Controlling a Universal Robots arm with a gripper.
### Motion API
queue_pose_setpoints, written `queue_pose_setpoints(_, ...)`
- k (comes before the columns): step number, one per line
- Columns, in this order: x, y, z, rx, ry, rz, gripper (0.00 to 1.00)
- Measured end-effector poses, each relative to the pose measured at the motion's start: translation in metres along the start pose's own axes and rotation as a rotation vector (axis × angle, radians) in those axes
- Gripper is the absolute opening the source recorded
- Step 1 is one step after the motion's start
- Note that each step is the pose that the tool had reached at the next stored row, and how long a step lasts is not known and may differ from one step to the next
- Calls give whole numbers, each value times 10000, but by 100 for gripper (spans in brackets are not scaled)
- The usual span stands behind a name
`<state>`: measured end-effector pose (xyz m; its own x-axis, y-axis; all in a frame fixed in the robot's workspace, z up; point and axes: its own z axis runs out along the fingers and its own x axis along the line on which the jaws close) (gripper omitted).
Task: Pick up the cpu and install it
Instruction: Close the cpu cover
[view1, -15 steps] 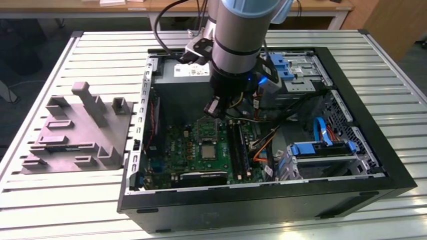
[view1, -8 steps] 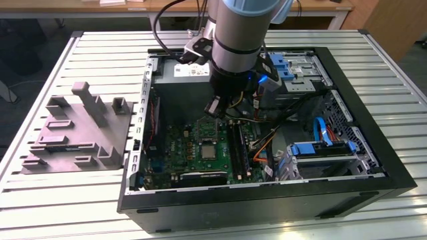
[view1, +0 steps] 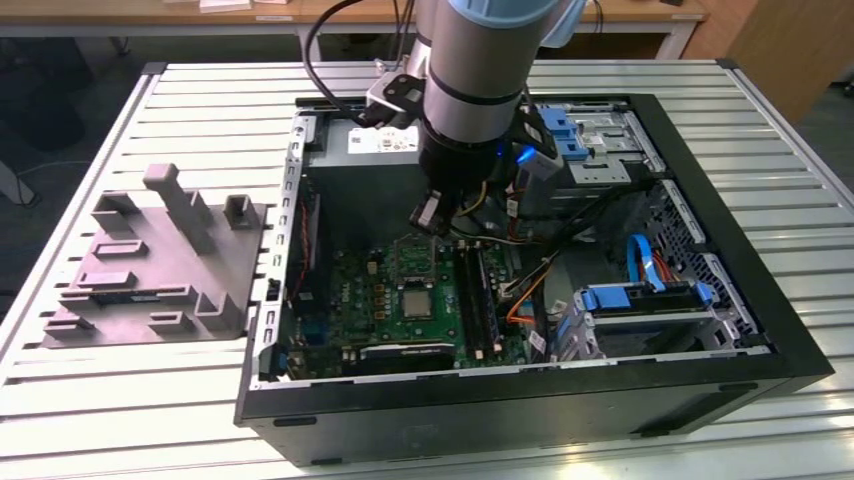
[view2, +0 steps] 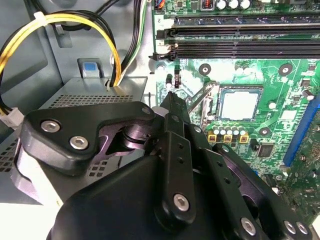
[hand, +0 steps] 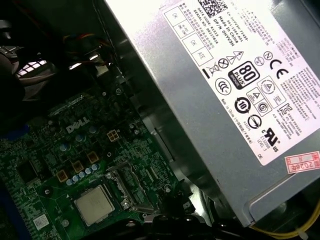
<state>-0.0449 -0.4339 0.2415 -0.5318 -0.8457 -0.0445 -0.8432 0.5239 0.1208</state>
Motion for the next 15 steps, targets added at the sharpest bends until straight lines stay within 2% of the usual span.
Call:
queue_pose_setpoints(7, 1, 0, -2, 3, 7, -10, 11)
queue_pose_setpoints(15, 4, -1, -2, 57, 93, -3, 11)
